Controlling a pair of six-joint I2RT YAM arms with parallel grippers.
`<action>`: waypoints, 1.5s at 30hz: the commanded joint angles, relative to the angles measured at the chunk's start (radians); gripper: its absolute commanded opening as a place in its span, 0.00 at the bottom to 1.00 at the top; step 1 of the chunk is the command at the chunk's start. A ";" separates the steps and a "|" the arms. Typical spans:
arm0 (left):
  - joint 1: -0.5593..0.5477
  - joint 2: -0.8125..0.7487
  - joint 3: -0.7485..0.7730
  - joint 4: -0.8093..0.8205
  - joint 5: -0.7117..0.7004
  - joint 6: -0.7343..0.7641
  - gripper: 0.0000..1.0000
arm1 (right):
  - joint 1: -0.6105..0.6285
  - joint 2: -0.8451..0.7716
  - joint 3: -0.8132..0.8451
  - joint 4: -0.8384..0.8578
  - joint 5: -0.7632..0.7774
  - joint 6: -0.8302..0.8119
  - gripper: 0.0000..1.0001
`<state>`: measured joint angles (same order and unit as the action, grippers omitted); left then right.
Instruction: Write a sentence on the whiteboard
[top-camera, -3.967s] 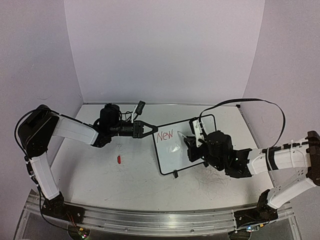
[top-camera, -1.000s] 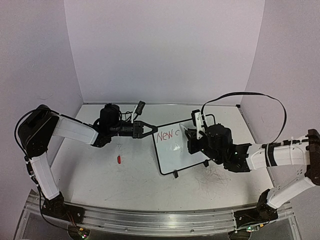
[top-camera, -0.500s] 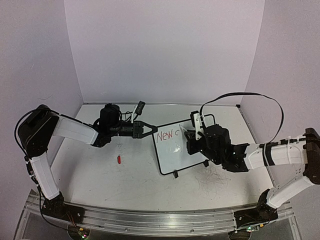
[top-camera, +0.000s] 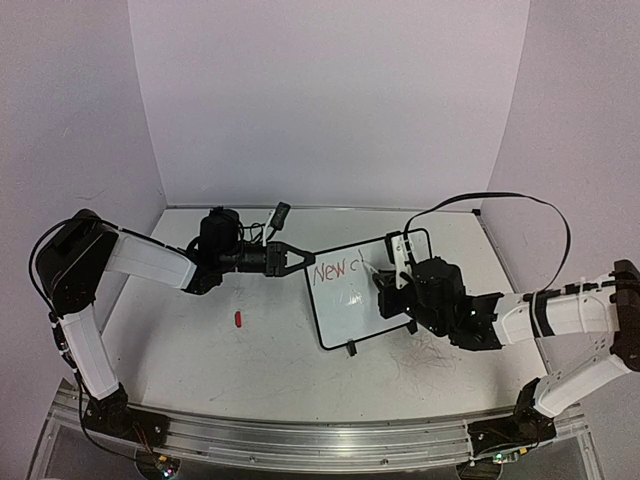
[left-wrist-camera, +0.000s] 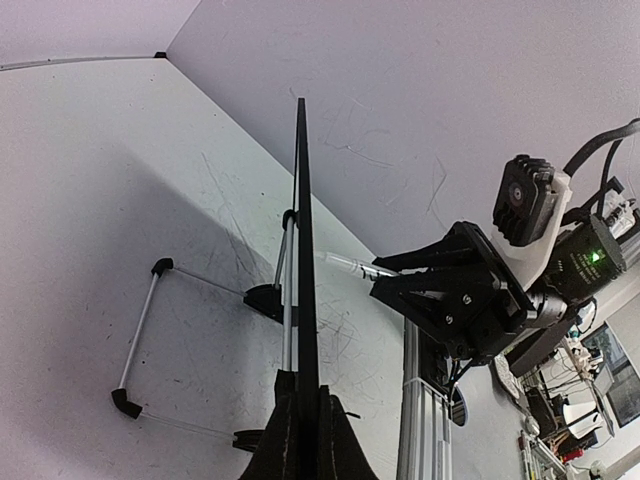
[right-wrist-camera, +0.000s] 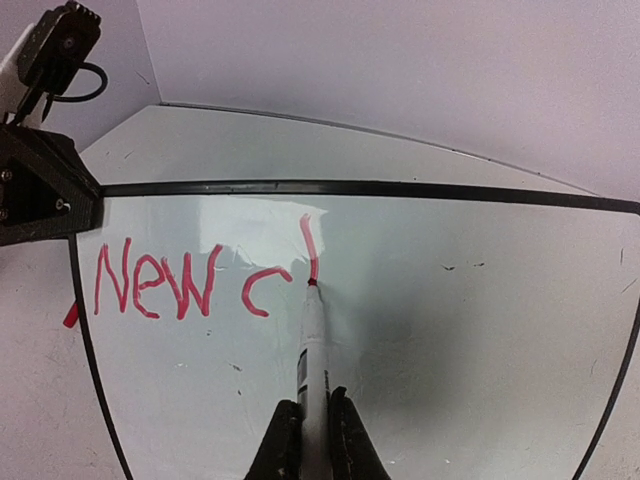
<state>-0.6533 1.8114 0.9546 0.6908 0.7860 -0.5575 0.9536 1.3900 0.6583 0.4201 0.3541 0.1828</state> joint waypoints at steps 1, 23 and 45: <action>-0.003 -0.003 0.015 -0.037 0.033 -0.015 0.00 | 0.007 -0.018 -0.022 -0.038 -0.009 0.020 0.00; -0.003 -0.001 0.016 -0.036 0.036 -0.017 0.00 | 0.013 -0.005 0.030 -0.017 0.051 -0.003 0.00; -0.003 -0.001 0.016 -0.036 0.037 -0.016 0.00 | -0.004 0.008 0.044 -0.053 0.086 0.027 0.00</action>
<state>-0.6533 1.8114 0.9554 0.6903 0.7860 -0.5571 0.9585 1.3983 0.6807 0.4015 0.4052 0.1833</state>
